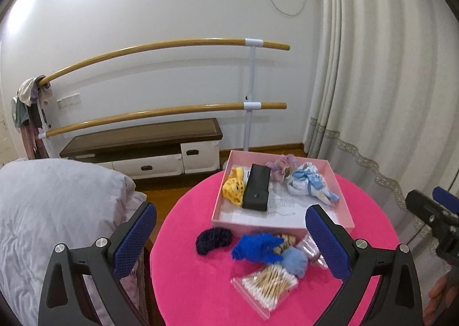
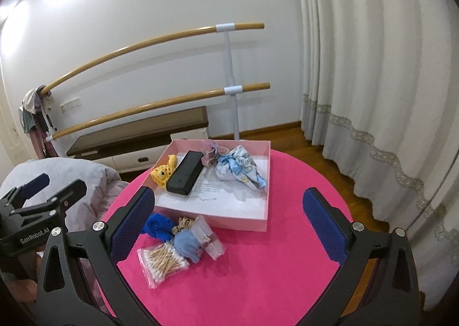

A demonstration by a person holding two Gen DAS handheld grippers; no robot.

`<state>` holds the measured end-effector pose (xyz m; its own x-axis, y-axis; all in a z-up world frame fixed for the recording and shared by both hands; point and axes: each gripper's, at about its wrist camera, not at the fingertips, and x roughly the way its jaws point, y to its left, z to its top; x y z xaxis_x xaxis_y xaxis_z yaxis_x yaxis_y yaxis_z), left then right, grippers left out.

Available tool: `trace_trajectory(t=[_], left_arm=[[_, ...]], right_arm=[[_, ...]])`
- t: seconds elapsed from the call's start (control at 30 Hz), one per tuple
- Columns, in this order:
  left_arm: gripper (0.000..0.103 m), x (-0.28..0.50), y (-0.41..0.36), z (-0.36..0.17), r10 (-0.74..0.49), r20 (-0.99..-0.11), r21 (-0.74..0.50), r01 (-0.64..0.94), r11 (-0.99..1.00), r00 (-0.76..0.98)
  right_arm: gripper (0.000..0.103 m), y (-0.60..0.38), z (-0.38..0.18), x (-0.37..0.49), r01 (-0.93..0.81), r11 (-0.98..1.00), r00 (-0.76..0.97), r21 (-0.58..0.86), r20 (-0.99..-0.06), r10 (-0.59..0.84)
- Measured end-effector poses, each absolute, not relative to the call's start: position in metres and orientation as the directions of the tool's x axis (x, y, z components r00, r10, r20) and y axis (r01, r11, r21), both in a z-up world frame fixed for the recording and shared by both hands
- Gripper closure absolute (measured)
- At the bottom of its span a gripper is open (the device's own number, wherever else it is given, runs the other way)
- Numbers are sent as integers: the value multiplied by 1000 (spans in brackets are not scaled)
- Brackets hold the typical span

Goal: Organize soft objects
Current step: 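Withdraw both tools from the box back toward the remaining items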

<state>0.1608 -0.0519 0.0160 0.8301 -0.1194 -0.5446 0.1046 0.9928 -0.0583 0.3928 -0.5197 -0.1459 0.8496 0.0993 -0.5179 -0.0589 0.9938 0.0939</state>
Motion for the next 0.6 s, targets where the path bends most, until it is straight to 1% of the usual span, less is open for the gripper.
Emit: trace_trajectory(t=[0.3,0.6], left_arm=[[0,108,-39,22,-101,-522,-69,76,995,847],[0,83,-35,24,-91,-524,-64,68,996,847]], right_arm=[[0,-510,-140,350,-67,994,875,91,-472,102],[0,-503,-142,320,-87,992,880,96,-459,122]])
